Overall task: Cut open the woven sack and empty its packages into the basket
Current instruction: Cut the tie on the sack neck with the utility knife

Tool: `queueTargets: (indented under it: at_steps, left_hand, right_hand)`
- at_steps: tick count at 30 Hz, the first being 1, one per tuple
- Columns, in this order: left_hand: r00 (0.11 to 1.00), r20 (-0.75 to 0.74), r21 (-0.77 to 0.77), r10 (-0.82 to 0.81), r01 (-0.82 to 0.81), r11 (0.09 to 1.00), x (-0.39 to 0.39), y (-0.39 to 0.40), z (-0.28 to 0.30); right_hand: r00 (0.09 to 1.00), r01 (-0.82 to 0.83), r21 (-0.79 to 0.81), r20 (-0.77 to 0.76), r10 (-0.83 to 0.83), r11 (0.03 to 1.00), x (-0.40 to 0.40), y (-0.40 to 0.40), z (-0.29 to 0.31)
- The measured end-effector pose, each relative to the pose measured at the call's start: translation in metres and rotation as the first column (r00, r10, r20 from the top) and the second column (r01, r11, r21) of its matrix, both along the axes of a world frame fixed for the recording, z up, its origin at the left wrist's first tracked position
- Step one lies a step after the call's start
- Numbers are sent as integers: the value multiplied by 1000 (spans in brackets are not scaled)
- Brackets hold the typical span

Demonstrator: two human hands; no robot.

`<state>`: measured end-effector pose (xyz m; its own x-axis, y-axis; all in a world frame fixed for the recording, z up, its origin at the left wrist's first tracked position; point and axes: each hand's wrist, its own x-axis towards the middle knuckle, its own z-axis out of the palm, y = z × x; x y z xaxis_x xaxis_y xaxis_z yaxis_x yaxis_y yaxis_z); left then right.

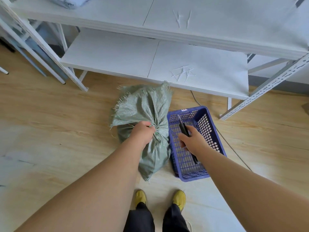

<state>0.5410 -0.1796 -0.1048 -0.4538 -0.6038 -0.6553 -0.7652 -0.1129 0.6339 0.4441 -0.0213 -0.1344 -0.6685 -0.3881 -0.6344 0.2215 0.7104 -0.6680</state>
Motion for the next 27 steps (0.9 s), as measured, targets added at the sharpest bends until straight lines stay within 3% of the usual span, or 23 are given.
queueTargets:
  at_steps: [3, 9, 15, 20, 24, 27]
  left_hand:
    - [994, 38, -50, -99, 101, 994, -8, -10, -17]
    - [951, 104, -6, -291, 293, 956, -16, -22, -60]
    - [870, 146, -36, -470, 480, 877, -16, -41, -134]
    - [815, 254, -173, -520, 567, 805, -21, -49, -220]
    - [739, 317, -384, -594, 673, 633, -29, -51, -285]
    - [772, 239, -624, -588, 587, 516, -40, -62, -335]
  right_hand:
    - [1000, 29, 31, 8, -29, 999, 1, -4, -16]
    - [995, 92, 54, 19, -93, 994, 5, -22, -53]
    - [994, 105, 89, -20, -104, 990, 9, -56, -115]
    - [995, 52, 95, -95, -43, 994, 9, -82, -191]
    - [989, 56, 39, -143, -50, 998, 7, -90, -254]
    - [974, 21, -22, -224, -25, 1000, -3, -101, -297]
